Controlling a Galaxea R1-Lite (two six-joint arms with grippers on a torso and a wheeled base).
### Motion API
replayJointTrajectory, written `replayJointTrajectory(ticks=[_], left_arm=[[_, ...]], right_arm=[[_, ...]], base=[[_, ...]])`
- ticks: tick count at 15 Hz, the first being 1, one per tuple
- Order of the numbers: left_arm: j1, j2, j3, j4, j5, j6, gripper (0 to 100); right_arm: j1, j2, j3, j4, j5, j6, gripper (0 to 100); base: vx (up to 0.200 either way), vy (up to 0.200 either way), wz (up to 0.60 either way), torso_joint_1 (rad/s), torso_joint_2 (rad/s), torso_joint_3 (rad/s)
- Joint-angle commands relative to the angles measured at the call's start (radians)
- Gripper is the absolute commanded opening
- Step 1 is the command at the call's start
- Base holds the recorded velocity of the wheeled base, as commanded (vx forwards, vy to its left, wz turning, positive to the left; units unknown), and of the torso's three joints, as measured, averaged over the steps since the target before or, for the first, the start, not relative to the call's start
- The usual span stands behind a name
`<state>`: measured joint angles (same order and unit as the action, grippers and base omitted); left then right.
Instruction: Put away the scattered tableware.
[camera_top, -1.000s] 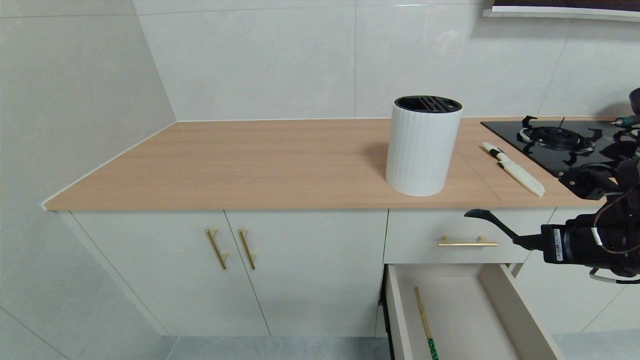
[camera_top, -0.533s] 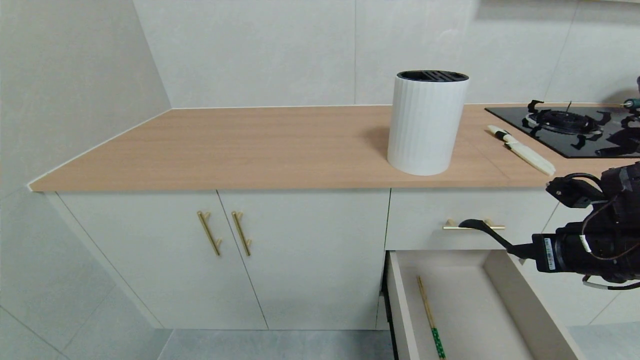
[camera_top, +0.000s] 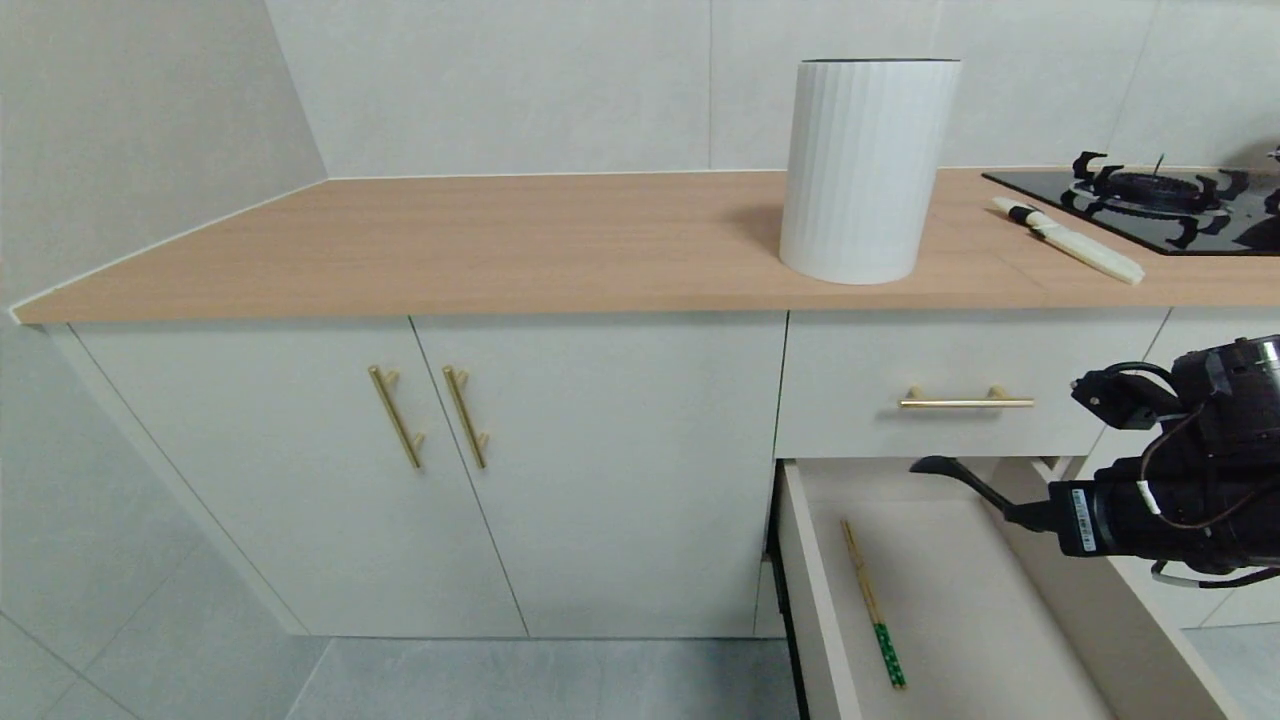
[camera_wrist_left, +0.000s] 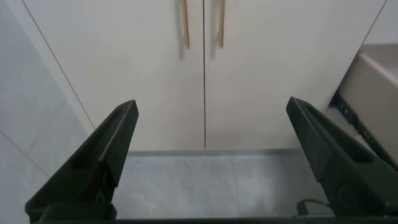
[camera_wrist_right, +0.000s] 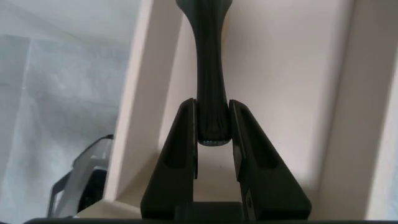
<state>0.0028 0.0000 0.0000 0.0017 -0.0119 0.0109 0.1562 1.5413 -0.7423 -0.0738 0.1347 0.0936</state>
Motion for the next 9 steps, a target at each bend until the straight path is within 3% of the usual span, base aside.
replayJointTrajectory(ticks=[1,4,9], left_arm=[[0.0,0.0,0.0,0.0,0.0,0.0,100],[0.0,0.0,0.0,0.0,0.0,0.0,100],[0.0,0.0,0.0,0.0,0.0,0.0,100]], right_arm=[[0.0,0.019,0.0,0.0,0.0,0.0,0],[0.0,0.031,0.0,-0.001,0.0,0.0,0],[0.008,0.094,0.014,-0.001,-0.044,-0.072,0]], base=[[0.0,0.0,0.0,-0.168,0.46,0.3],[0.0,0.0,0.0,-0.124,0.37,0.23],[0.0,0.0,0.0,-0.014,0.04,0.028]])
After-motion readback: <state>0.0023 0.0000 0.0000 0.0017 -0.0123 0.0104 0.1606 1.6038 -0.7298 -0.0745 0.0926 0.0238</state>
